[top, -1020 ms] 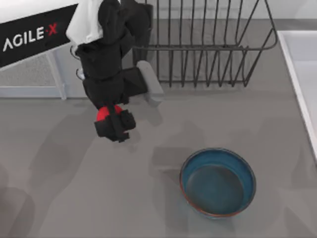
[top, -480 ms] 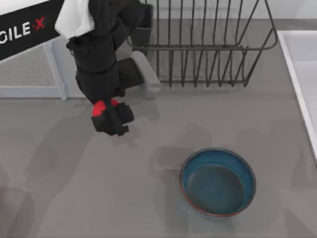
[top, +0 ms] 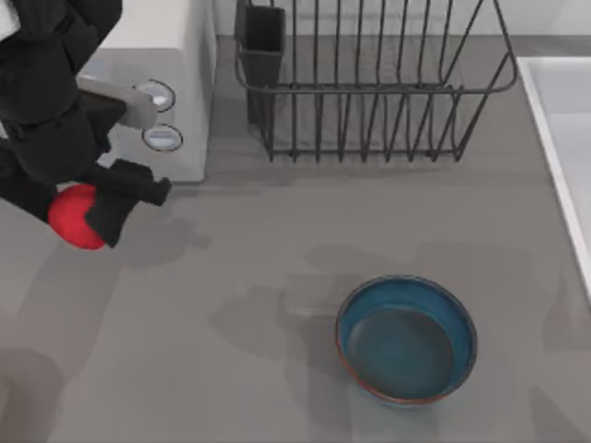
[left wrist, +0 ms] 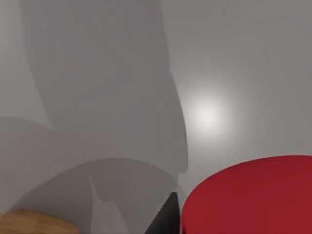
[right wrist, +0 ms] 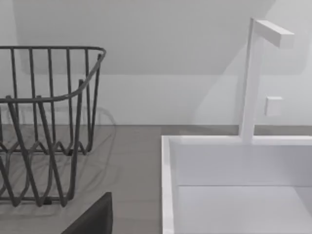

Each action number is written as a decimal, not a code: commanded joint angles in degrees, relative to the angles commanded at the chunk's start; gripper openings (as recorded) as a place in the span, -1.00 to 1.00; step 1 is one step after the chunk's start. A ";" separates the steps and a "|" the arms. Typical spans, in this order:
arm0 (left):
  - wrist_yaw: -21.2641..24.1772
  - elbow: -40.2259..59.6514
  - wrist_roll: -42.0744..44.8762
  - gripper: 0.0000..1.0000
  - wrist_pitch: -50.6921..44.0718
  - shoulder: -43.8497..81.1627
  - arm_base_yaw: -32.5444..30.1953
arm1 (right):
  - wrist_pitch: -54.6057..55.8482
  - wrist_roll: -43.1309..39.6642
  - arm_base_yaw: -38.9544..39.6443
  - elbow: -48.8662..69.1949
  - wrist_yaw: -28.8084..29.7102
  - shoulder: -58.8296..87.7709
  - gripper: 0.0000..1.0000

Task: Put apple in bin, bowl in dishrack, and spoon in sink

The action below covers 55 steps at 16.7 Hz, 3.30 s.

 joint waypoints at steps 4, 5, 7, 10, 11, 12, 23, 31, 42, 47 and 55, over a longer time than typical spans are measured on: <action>-1.26 -6.73 -25.56 -1.00 -4.02 -5.39 10.80 | 0.00 0.00 0.00 0.00 0.00 0.00 1.00; -1.63 -8.54 -31.99 -1.00 -4.70 -6.92 13.69 | 0.00 0.00 0.00 0.00 0.00 0.00 1.00; -2.29 -11.95 -43.92 -1.00 -5.49 -10.22 19.56 | 0.00 0.00 0.00 0.00 0.00 0.00 1.00; -2.79 -15.70 -57.94 -1.00 -5.32 -15.34 28.01 | 0.00 0.00 0.00 0.00 0.00 0.00 1.00; -2.76 -16.54 -61.41 -1.00 -4.96 -17.03 30.58 | 0.00 0.00 0.00 0.00 0.00 0.00 1.00; -2.64 -17.22 -64.26 -1.00 -4.53 -18.67 32.94 | 0.00 0.00 0.00 0.00 0.00 0.00 1.00; -1.28 -19.00 -70.01 -1.00 -2.33 -24.71 40.23 | 0.00 0.00 0.00 0.00 0.00 0.00 1.00; -1.18 -32.82 -69.42 -1.00 12.84 -23.72 40.81 | 0.00 0.00 0.00 0.00 0.00 0.00 1.00; -1.21 -33.82 -69.49 -0.10 13.93 -23.50 41.07 | 0.00 0.00 0.00 0.00 0.00 0.00 1.00; -1.21 -33.82 -69.49 0.66 13.93 -23.50 41.07 | 0.00 0.00 0.00 0.00 0.00 0.00 1.00; -1.21 -33.82 -69.49 1.00 13.93 -23.50 41.07 | 0.00 0.00 0.00 0.00 0.00 0.00 1.00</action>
